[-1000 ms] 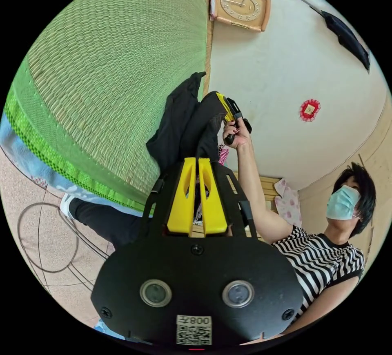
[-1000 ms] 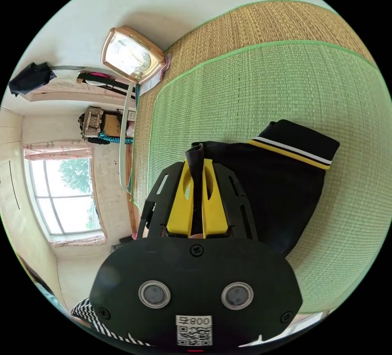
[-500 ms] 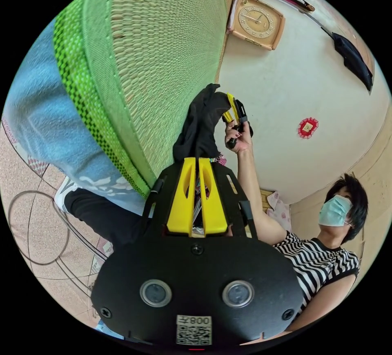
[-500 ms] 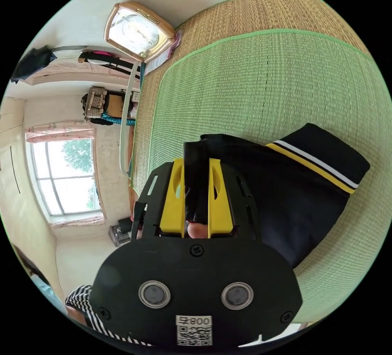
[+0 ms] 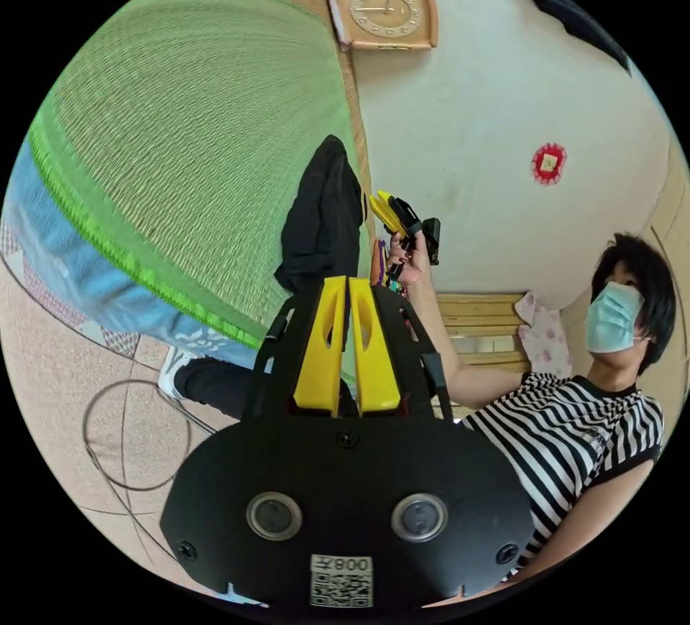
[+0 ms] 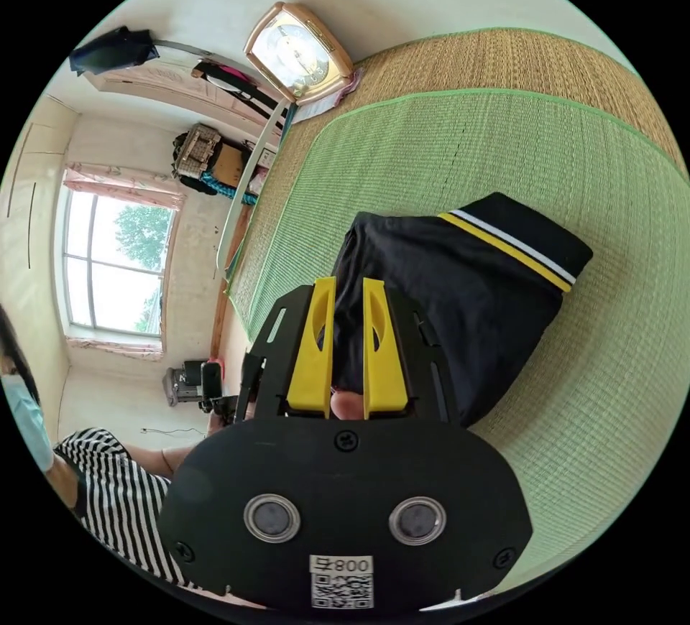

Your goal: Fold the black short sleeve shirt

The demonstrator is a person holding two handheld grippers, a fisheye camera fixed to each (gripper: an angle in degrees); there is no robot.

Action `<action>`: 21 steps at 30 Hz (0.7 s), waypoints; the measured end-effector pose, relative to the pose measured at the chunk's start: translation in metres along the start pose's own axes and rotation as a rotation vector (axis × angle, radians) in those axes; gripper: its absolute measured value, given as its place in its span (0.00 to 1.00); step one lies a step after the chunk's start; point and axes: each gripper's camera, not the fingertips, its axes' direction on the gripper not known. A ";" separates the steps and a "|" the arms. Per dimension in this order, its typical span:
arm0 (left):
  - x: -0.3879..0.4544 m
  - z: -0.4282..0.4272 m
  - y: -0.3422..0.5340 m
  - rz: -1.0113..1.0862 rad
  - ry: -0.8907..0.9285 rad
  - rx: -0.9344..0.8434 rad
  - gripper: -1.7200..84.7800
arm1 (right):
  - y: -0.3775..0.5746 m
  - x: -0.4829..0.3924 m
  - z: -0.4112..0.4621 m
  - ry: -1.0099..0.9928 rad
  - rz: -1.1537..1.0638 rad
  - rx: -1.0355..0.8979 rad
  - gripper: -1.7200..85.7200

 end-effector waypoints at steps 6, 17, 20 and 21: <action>0.018 0.048 -0.023 0.139 -0.319 -0.124 0.02 | 0.127 -0.026 0.035 -0.013 -0.084 -0.174 0.07; 0.041 0.059 -0.015 0.216 -0.351 -0.131 0.07 | 0.220 -0.041 0.043 0.112 -0.081 -0.211 0.08; 0.059 0.079 -0.023 0.309 -0.415 -0.191 0.09 | 0.237 -0.057 0.043 0.146 -0.124 -0.233 0.09; 0.061 0.092 -0.026 0.333 -0.442 -0.248 0.08 | 0.244 -0.060 0.044 0.161 -0.132 -0.240 0.09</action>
